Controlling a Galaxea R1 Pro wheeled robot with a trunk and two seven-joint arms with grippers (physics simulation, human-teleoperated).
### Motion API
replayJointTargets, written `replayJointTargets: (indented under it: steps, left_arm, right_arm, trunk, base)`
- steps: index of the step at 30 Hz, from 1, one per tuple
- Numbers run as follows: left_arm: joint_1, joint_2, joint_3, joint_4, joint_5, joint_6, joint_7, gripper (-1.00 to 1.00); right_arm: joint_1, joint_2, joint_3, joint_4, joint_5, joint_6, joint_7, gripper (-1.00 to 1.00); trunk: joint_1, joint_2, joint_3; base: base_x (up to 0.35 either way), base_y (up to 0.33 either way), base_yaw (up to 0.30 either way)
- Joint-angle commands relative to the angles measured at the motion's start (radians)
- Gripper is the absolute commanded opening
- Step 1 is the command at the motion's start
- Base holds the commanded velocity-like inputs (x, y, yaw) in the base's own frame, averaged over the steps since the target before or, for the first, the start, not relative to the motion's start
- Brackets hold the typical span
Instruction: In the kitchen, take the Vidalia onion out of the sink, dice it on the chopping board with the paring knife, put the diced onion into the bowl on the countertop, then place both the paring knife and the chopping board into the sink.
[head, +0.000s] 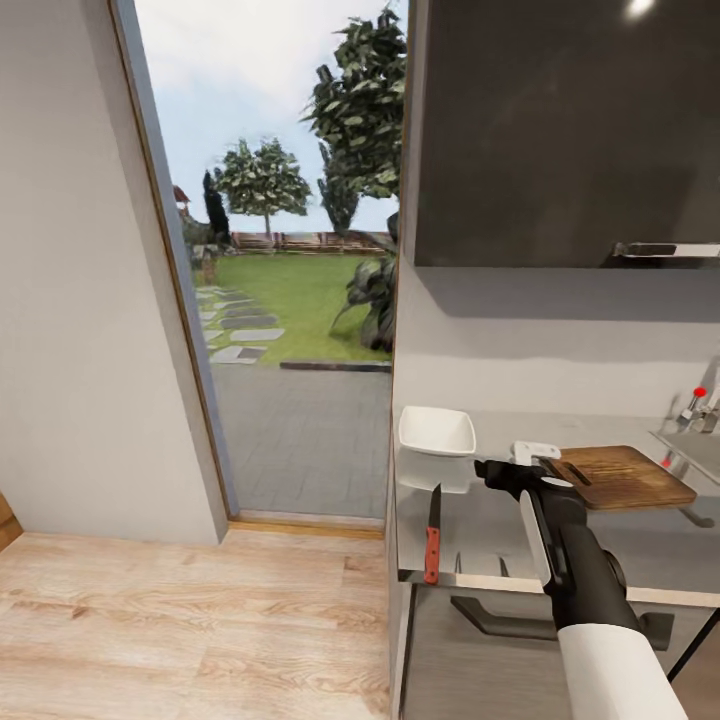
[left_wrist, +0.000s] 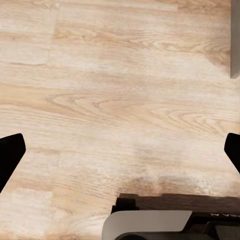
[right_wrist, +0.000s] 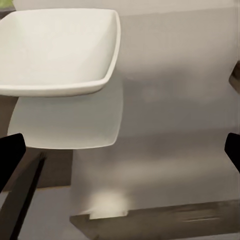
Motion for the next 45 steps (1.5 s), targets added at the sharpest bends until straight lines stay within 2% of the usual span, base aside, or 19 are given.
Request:
replayJointTargets:
  steps: [1,4,5,10,13,37,39,45]
  left_arm:
    - [0.000,0.000,0.000,0.000,0.003,-0.001,0.000,1.00]
    - [0.000,0.000,-0.001,0.066,0.004,0.000,-0.002,1.00]
    - [0.000,0.002,0.001,0.165,0.004,0.001,-0.001,1.00]
    - [0.001,0.027,-0.002,0.365,0.006,0.004,0.001,1.00]
    - [0.001,0.033,-0.002,0.397,0.005,0.005,0.001,1.00]
    - [0.001,0.033,0.000,0.379,0.004,0.002,0.001,1.00]
    - [0.000,0.034,-0.001,0.379,0.003,-0.008,-0.002,1.00]
    - [0.001,0.032,-0.001,0.378,0.003,-0.008,-0.002,1.00]
  right_arm:
    - [-0.001,0.001,-0.002,-0.001,0.010,0.005,0.003,1.00]
    - [-0.001,0.000,-0.003,0.000,0.010,0.003,0.000,1.00]
    - [-0.001,0.000,-0.004,0.001,0.010,0.002,-0.001,1.00]
    - [-0.001,0.000,-0.013,0.001,0.010,0.002,-0.001,1.00]
    - [-0.001,0.000,-0.019,0.001,0.010,0.002,-0.001,1.00]
    - [-0.001,0.000,-0.027,0.000,0.008,0.000,0.010,1.00]
    - [-0.001,0.011,-0.031,-0.005,0.016,0.000,0.008,1.00]
    - [-0.001,0.004,-0.030,-0.007,0.017,0.000,0.010,1.00]
  trunk:
    - [0.000,-0.001,-0.001]
    - [0.000,-0.001,-0.001]
    - [0.000,-0.001,-0.001]
    - [0.000,-0.001,-0.001]
    - [0.000,-0.001,-0.001]
    - [0.000,-0.001,-0.001]
    - [0.000,-0.001,-0.001]
    - [0.000,-0.001,-0.001]
  base:
    - [0.000,0.000,0.000]
    - [0.000,0.000,0.000]
    - [0.000,0.000,0.000]
    - [0.000,0.000,0.000]
    - [0.000,0.000,0.000]
    - [0.000,0.000,0.000]
    - [0.000,0.000,0.000]
    - [0.000,0.000,0.000]
